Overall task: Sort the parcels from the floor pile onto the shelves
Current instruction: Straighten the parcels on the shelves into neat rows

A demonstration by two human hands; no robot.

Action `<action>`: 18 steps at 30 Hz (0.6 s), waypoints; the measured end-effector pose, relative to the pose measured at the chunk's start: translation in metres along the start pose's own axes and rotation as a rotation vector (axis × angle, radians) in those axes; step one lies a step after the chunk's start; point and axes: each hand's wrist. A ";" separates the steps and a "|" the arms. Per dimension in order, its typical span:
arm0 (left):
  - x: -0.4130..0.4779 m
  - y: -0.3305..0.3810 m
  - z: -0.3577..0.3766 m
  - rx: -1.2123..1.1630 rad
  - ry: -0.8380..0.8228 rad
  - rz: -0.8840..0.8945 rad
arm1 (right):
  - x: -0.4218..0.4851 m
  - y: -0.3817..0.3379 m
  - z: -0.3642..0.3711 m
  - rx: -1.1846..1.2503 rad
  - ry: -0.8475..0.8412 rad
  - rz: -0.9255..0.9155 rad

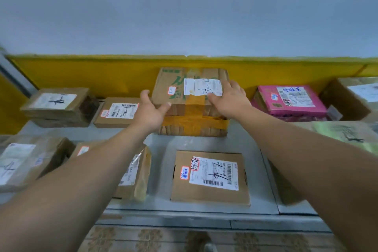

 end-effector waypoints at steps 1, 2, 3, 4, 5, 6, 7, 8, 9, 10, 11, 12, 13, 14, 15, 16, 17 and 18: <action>0.004 0.003 0.004 -0.011 0.006 -0.018 | 0.007 0.002 0.001 0.013 -0.023 0.005; 0.008 0.005 0.007 0.001 0.003 -0.027 | 0.012 0.004 0.002 0.028 -0.043 0.012; 0.010 0.006 0.010 0.023 0.000 -0.028 | 0.015 0.006 0.003 0.042 -0.055 0.020; 0.012 0.007 0.013 0.042 -0.001 -0.034 | 0.017 0.008 0.004 0.053 -0.055 0.028; 0.012 0.007 0.015 0.050 0.006 -0.027 | 0.018 0.010 0.005 0.062 -0.046 0.034; 0.012 0.007 0.017 0.053 0.012 -0.021 | 0.019 0.011 0.006 0.064 -0.034 0.037; 0.010 0.007 0.018 0.057 0.011 -0.014 | 0.019 0.013 0.007 0.062 -0.024 0.041; 0.009 0.007 0.019 0.062 0.007 -0.006 | 0.018 0.015 0.006 0.062 -0.017 0.048; 0.008 0.007 0.021 0.066 0.000 0.005 | 0.017 0.018 0.005 0.062 -0.014 0.053; 0.006 0.007 0.024 0.067 -0.011 0.015 | 0.016 0.022 0.004 0.059 -0.010 0.055; 0.004 0.009 0.028 0.067 -0.022 0.029 | 0.014 0.028 0.002 0.052 -0.005 0.061; 0.001 0.011 0.033 0.072 -0.031 0.038 | 0.012 0.034 0.000 0.044 0.004 0.070; -0.002 0.014 0.037 0.091 -0.038 0.046 | 0.010 0.039 -0.003 0.040 0.010 0.079; -0.004 0.017 0.040 0.119 -0.044 0.048 | 0.009 0.044 -0.004 0.039 0.013 0.085; -0.005 0.020 0.042 0.147 -0.051 0.046 | 0.008 0.047 -0.005 0.036 0.013 0.086; -0.006 0.022 0.043 0.168 -0.061 0.045 | 0.008 0.050 -0.006 0.030 0.009 0.082; -0.007 0.024 0.042 0.188 -0.072 0.045 | 0.008 0.051 -0.006 0.023 0.002 0.079; -0.006 0.025 0.041 0.207 -0.081 0.046 | 0.008 0.051 -0.006 0.016 -0.002 0.076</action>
Point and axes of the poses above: each hand's wrist, its own x-axis towards the middle knuckle, its own z-axis out of the palm, y = z × x, and after that the axes turned 11 degrees about -z, right-handed
